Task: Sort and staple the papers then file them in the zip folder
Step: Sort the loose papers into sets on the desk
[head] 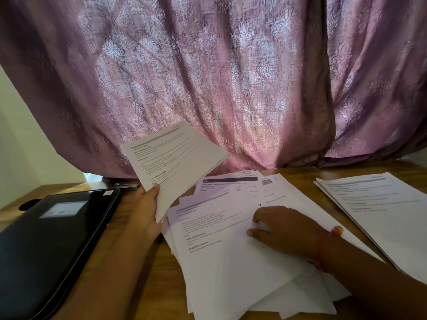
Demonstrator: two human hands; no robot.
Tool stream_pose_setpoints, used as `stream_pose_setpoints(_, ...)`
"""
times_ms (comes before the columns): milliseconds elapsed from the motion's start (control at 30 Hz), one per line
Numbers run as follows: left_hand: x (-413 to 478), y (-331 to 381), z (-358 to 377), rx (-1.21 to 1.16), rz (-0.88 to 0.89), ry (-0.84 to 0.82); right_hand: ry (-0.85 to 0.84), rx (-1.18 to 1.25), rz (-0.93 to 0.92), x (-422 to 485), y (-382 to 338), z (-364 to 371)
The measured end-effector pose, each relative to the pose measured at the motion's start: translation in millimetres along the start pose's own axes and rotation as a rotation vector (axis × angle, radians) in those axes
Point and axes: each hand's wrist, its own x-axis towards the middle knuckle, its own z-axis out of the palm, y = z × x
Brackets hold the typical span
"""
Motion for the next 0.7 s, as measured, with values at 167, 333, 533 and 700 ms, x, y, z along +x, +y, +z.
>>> stream_pose_setpoints(167, 4, -7, 0, 0.034, -0.014, 0.011, 0.015, -0.038, 0.033, 0, -3, 3)
stream_pose_setpoints(333, 10, -21, 2, 0.062, -0.061, -0.016, -0.019, -0.126, 0.040, 0, -13, 5)
stream_pose_setpoints(533, 8, -35, 3, 0.104, -0.110, -0.015, 0.184, 0.087, 0.141, 8, -3, 6)
stream_pose_setpoints(700, 10, -37, 2, 0.108, -0.131, -0.009, 0.186, 0.302, 0.269, 16, 7, 4)
